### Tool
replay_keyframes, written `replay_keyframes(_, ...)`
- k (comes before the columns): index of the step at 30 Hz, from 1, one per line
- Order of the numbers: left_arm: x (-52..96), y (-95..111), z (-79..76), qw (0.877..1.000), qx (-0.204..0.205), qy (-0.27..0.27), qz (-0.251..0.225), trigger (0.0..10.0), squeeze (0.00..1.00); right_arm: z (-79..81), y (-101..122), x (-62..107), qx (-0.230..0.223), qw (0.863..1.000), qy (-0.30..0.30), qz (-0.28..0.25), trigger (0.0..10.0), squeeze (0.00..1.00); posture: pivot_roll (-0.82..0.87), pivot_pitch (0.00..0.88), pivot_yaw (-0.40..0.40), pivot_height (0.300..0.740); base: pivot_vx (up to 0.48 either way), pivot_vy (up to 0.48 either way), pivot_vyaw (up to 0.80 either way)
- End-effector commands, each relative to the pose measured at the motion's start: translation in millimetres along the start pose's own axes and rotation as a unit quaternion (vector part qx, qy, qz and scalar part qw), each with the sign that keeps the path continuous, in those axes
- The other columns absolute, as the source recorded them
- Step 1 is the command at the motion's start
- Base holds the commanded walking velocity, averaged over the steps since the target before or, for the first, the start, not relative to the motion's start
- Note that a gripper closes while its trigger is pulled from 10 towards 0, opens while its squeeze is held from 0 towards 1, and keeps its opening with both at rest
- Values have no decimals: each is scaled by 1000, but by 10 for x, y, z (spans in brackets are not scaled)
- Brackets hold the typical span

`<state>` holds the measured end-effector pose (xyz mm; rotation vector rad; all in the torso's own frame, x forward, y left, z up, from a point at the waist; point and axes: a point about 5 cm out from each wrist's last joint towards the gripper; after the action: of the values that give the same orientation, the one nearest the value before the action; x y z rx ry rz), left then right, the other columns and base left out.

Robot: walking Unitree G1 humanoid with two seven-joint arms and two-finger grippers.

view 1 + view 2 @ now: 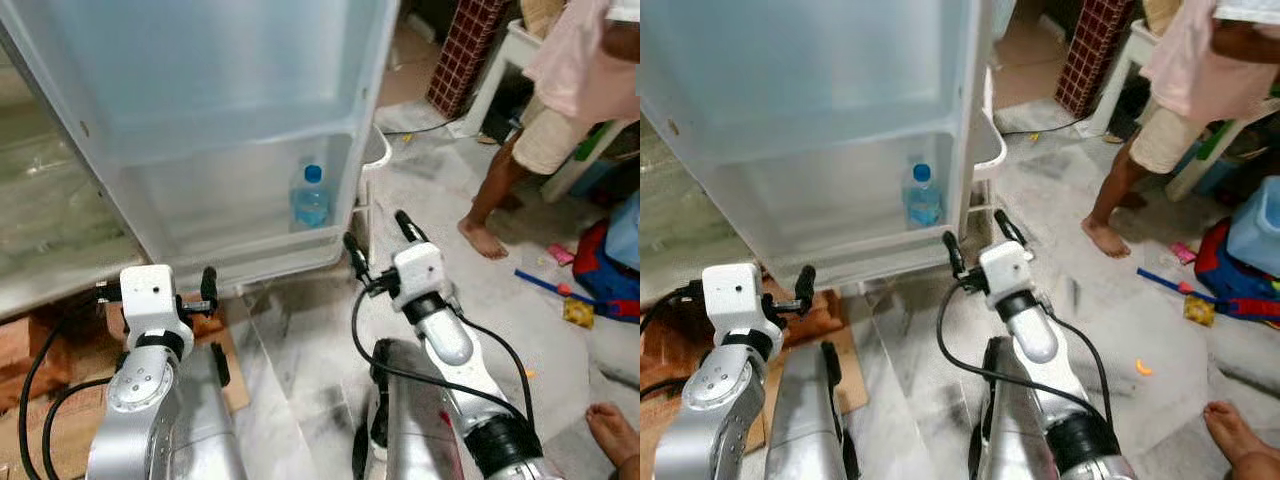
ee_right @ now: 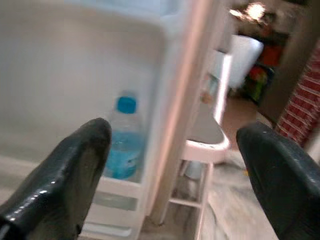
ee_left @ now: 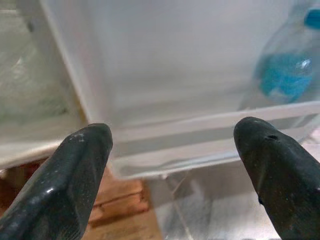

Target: Restocking fridge

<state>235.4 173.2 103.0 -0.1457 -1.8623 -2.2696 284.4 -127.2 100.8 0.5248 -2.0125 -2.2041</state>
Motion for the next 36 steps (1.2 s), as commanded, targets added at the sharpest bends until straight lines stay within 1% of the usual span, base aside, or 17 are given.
replay_keyframes(1,-28,-46,-6,1000,-3,-2,4,10000,0,-49,55,27,-25,1000,-13,3,10000,1000,31,0,-17,508,0,0,0)
replay_keyframes(2,-36,-63,-12,1000,-3,-4,5,10000,0,-50,78,40,-22,1000,-4,6,10000,800,15,0,-7,508,0,0,0)
replay_keyframes(3,-43,-75,-11,1000,-3,-4,4,10000,0,-56,128,55,-25,1000,-5,-1,10000,118,8,0,0,508,0,0,0)
replay_keyframes(4,-40,-104,8,1000,-4,-1,6,10000,0,-55,186,58,-35,999,-4,-12,10000,0,1,0,9,508,0,0,0)
replay_keyframes(5,-36,-152,42,1000,-9,7,11,10000,0,-55,242,49,-45,999,-6,-21,10000,0,-8,0,16,513,0,0,0)
replay_keyframes(8,-55,-223,71,1000,-9,12,22,10000,0,-55,288,2,-39,999,-7,-20,10000,0,-23,0,24,533,0,0,0)
replay_keyframes(10,-108,-191,63,1000,-12,6,14,10000,0,-71,334,-45,-46,999,-11,-23,10000,0,-23,0,17,548,0,0,0)
replay_keyframes(13,-141,-150,50,1000,-16,1,1,10000,0,-81,365,-61,-49,998,-13,-27,10000,0,-20,0,13,558,0,0,0)
replay_keyframes(14,-185,-129,51,1000,-16,5,-6,10000,0,-93,407,-77,-51,998,-14,-25,10000,0,-17,0,11,568,0,0,0)
replay_keyframes(16,-201,-127,55,1000,-11,10,-7,10000,0,-99,430,-80,-52,998,-15,-23,10000,0,-16,0,9,573,0,0,0)
replay_keyframes(17,-211,-122,46,1000,-8,13,-10,10000,0,-109,461,-88,-54,998,-19,-22,10000,0,-12,0,7,583,0,0,0)
replay_keyframes(22,-189,-125,-15,1000,-15,2,-17,10000,0,-88,484,-102,-57,998,-16,-23,10000,0,-14,0,11,613,0,0,0)
replay_keyframes(29,-223,-124,-2,1000,-19,3,-21,10000,0,-118,523,-114,-54,998,-21,-22,10000,0,-18,0,13,658,0,0,0)
replay_keyframes(32,-209,-137,-21,999,-23,4,-22,10000,0,-139,508,-84,-51,998,-23,-15,10000,0,-21,0,15,678,0,0,0)
replay_keyframes(36,-199,-174,-51,1000,-26,5,-10,10000,0,-150,466,-39,-53,998,-25,-3,10000,0,-18,0,14,698,0,0,0)
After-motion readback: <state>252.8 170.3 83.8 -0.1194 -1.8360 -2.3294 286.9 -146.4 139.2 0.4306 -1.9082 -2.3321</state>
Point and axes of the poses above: a point about 5 cm out from each wrist's last joint towards the gripper, its own x axis pointing back from the gripper into the wrist, its own y axis along the axis of the wrist's last joint, z = x × y, and after that the axes turned 12 degrees about -x, right-handed
